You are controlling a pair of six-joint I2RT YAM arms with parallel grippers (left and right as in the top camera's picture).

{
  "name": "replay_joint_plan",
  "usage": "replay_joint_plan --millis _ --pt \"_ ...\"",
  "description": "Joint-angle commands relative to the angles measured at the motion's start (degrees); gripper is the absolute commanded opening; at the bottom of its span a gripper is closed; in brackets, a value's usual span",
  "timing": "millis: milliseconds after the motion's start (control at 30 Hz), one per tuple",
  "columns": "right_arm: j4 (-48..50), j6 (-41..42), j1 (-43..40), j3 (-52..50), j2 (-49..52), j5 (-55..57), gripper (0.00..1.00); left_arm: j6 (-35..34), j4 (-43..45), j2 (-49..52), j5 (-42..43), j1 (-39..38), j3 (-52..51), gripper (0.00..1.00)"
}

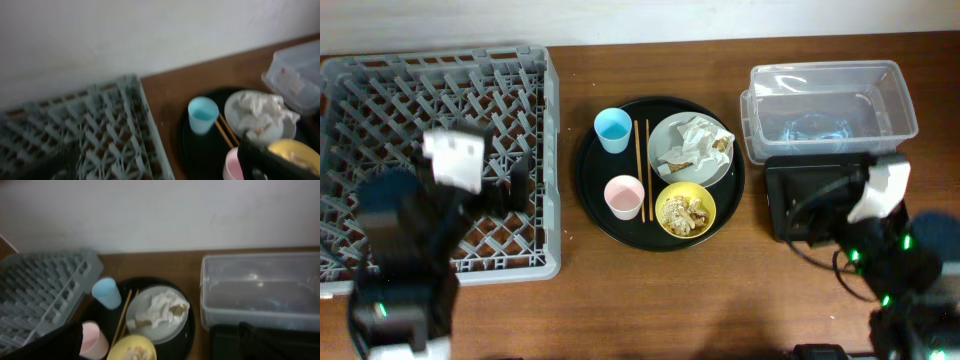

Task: Sort waste into correct bins and load items into the dishwasher rack
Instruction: 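Raise both arms from rest toward the table items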

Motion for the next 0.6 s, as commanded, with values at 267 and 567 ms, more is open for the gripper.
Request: replay_joint_plan --millis 267,567 --pt "-31.15 -0.70 1.29 39.78 35.06 -3.76 0.98 4.52 -36.30 38.40 2.62 0.33 47.63 0.99" --pt "-25.73 6.25 6.27 52.33 55.01 -18.80 0.98 4.76 -37.57 50.18 0.81 0.33 50.99 0.99"
